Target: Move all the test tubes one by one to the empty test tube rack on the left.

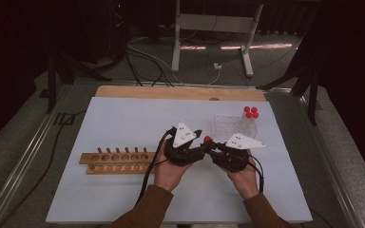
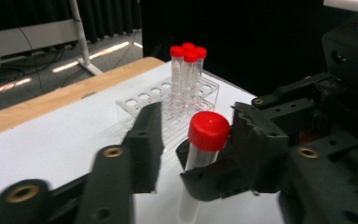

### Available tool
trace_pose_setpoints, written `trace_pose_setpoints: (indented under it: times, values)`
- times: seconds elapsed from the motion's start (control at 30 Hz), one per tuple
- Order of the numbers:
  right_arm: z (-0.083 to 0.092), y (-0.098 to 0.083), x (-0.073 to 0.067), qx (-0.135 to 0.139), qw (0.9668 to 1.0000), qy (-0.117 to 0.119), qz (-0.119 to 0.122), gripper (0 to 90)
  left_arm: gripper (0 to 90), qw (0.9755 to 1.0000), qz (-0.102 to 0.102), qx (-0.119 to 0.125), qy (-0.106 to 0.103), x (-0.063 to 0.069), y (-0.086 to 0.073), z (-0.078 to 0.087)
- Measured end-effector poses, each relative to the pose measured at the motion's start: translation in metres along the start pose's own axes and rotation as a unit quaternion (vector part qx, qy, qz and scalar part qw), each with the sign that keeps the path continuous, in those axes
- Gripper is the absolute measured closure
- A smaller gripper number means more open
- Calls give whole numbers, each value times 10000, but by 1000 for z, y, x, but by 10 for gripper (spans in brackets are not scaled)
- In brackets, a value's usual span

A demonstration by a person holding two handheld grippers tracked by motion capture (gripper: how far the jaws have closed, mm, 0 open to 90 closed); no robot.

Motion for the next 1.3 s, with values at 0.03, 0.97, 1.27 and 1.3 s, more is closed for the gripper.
trace_pose_setpoints:
  times: [0.03,0.97,1.27,1.3]
  values:
    - [0,0,0,-3,10000,8,6,748,586,10000,17,-37,-9,1,-1,-2]
    - [10,0,12,105,9999,-3,-46,57,711,9997,203,1,102,-17,1,11]
    - [23,1,27,218,9996,-153,-109,12,711,9993,231,143,257,-38,2,47]
    - [25,1,29,231,9995,-178,-122,12,711,9992,251,157,286,-41,2,52]
Point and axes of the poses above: each handheld gripper's, and its own axes: z roughly backward along the jaws, y roughly out of its top, x roughly to its right, the point moved 9 cm from there along -z, roughly forward along the jaws, and after that the axes turned 8 degrees about z, right-handed, at the moved point
